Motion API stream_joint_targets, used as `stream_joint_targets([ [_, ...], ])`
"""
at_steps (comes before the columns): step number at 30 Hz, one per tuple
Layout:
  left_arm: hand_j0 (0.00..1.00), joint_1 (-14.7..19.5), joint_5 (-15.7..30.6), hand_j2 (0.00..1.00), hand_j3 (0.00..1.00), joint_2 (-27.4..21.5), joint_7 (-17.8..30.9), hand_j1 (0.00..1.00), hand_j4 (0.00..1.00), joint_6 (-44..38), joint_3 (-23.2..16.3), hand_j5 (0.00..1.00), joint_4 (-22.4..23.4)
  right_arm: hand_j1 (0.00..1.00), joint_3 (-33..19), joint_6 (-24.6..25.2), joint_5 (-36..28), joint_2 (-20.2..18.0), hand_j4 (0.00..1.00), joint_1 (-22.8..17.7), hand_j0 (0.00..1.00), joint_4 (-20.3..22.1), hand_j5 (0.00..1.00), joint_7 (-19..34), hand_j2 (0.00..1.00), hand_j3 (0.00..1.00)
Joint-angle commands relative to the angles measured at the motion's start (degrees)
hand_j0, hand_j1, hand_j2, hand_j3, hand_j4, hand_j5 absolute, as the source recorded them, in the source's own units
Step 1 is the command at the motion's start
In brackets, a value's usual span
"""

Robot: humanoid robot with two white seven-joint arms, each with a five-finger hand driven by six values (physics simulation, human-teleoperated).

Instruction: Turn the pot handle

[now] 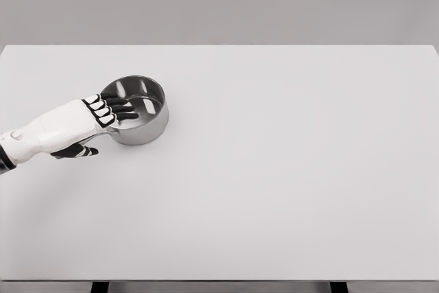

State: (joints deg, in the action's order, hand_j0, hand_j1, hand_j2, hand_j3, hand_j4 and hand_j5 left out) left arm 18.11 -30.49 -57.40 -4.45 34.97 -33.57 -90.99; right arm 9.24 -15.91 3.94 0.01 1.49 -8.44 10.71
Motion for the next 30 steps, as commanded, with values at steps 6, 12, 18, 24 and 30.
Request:
stream_joint_targets([
  [6, 1.0, 0.0, 0.17, 1.0, 1.0, 0.53, -0.03, 1.0, 1.0, 0.03, 0.09, 1.0, 1.95, 1.0, -0.01, 0.0, 0.01, -0.01, 1.0, -0.09, 1.0, 0.0, 1.0, 0.01, 1.0, 1.0],
  [12, 1.0, 0.0, 0.17, 1.0, 1.0, 0.53, -0.03, 1.0, 1.0, 0.03, 0.53, 1.0, 1.95, 1.0, -0.01, 0.0, 0.01, -0.01, 1.0, -0.09, 1.0, 0.0, 1.0, 0.01, 1.0, 1.0],
  [18, 1.0, 0.09, -0.53, 1.0, 1.0, 0.53, -0.03, 1.0, 1.0, 0.03, 0.7, 1.0, 2.74, 1.0, -0.01, 0.0, 0.01, -0.01, 1.0, 0.0, 1.0, 0.0, 1.0, 0.01, 1.0, 1.0],
  [24, 1.0, 0.26, -0.62, 1.0, 1.0, -0.08, -0.03, 1.0, 1.0, 0.03, 1.58, 1.0, 3.18, 1.0, -0.01, 0.0, 0.01, -0.01, 1.0, -0.09, 1.0, 0.0, 1.0, 0.01, 1.0, 1.0],
  [30, 1.0, 0.35, -0.62, 1.0, 1.0, -0.26, -0.03, 1.0, 1.0, 0.03, 2.28, 1.0, 3.88, 1.0, -0.01, 0.0, 0.01, -0.01, 1.0, -0.09, 1.0, 0.0, 1.0, 0.01, 1.0, 1.0],
])
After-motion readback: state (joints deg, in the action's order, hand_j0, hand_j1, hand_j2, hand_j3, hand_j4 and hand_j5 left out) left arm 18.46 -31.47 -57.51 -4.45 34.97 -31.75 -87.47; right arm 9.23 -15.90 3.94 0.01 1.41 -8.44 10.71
